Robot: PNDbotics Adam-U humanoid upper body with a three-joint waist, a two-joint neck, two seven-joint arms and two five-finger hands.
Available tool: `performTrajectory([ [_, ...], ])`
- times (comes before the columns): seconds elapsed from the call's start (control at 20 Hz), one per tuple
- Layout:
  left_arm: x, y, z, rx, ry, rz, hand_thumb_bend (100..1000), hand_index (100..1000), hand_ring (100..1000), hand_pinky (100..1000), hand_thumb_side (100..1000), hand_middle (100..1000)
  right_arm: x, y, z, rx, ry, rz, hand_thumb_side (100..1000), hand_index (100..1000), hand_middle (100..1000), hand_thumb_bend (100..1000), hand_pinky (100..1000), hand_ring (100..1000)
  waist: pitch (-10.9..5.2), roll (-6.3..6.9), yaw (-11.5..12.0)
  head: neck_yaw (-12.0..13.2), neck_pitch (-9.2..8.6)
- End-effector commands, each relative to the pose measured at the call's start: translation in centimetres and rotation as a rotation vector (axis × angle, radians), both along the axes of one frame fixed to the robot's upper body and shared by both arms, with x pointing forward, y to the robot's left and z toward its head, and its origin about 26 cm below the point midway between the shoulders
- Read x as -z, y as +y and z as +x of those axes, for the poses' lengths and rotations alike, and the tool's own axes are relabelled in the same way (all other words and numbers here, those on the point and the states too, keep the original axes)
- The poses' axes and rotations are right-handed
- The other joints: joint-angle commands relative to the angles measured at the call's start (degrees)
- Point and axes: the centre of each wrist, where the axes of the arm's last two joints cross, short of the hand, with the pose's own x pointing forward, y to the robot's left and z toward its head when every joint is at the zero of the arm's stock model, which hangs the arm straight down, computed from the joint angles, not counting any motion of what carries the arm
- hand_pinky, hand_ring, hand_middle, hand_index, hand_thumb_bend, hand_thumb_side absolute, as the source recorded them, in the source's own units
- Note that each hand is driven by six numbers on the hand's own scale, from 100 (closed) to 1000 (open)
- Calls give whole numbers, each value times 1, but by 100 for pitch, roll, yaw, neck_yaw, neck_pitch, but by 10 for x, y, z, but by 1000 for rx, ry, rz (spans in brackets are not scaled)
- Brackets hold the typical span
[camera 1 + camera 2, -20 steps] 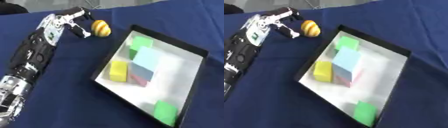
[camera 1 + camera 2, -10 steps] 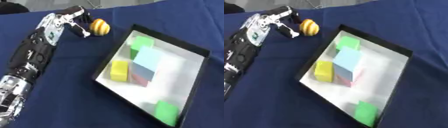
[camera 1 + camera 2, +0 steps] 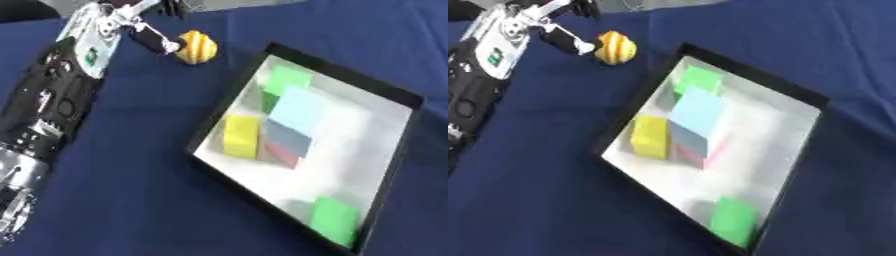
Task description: Pick up objects on the table and place them in the box.
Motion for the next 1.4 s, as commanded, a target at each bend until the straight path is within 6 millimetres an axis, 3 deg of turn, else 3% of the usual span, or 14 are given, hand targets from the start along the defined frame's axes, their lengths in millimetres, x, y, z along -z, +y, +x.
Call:
performTrajectory([
  [0.05,-30,-1,-19,51,-68,55,436,624,639,681,100,598,-11,-8,-2,14,-30,-20,523,806,713,100,803,768,-288,-99,15,-29,26],
  [0.1,-31,-3,-21,62,-68,65,465,647,672,693,100,622,-11,-8,-2,14,-31,-19,522,806,713,100,803,768,-295,-105,21,-30,24],
  [0.2,-29,-5,-21,67,-28,77,459,827,789,759,100,780,-11,-6,-2,9,-32,-17,522,806,713,100,803,768,-300,-117,19,-21,11],
  [0.25,-27,-4,-19,59,1,84,491,870,838,805,100,821,-11,-6,-2,5,-32,-15,523,806,713,100,803,768,-300,-122,15,-13,6],
  [0.35,-22,-1,-13,18,53,107,611,910,912,872,181,869,-11,-5,-1,2,-33,-15,524,806,713,100,803,768,-290,-131,4,3,-13],
  [0.4,-19,1,-9,-15,72,128,719,918,931,884,182,880,-12,-4,-1,0,-33,-15,525,806,713,100,803,768,-281,-133,-4,17,-21],
  [0.45,-17,3,-6,-57,84,149,738,918,930,882,164,877,-12,-4,-1,-1,-34,-14,526,806,712,100,803,768,-268,-135,-15,33,-28],
  [0.6,-7,9,6,-163,90,158,719,915,927,878,109,872,-13,-3,-1,-6,-34,-12,528,806,712,100,803,768,-231,-131,-51,67,-46],
  [0.65,-4,11,9,-185,88,142,647,908,917,872,100,861,-13,-2,-1,-8,-34,-11,530,806,712,100,803,768,-213,-128,-66,81,-60],
  [0.75,2,14,15,-207,84,97,598,901,905,863,100,850,-13,-1,0,-13,-35,-9,531,806,712,100,803,768,-182,-117,-93,105,-84],
  [1.25,15,20,23,-153,156,-46,425,870,885,853,100,830,-16,5,2,-31,-40,-10,536,806,712,100,803,767,-63,-63,-191,162,-151],
  [1.4,18,23,24,-159,228,-39,434,874,890,854,100,838,-16,7,2,-38,-41,-8,536,805,711,100,803,767,-39,-54,-221,178,-170],
])
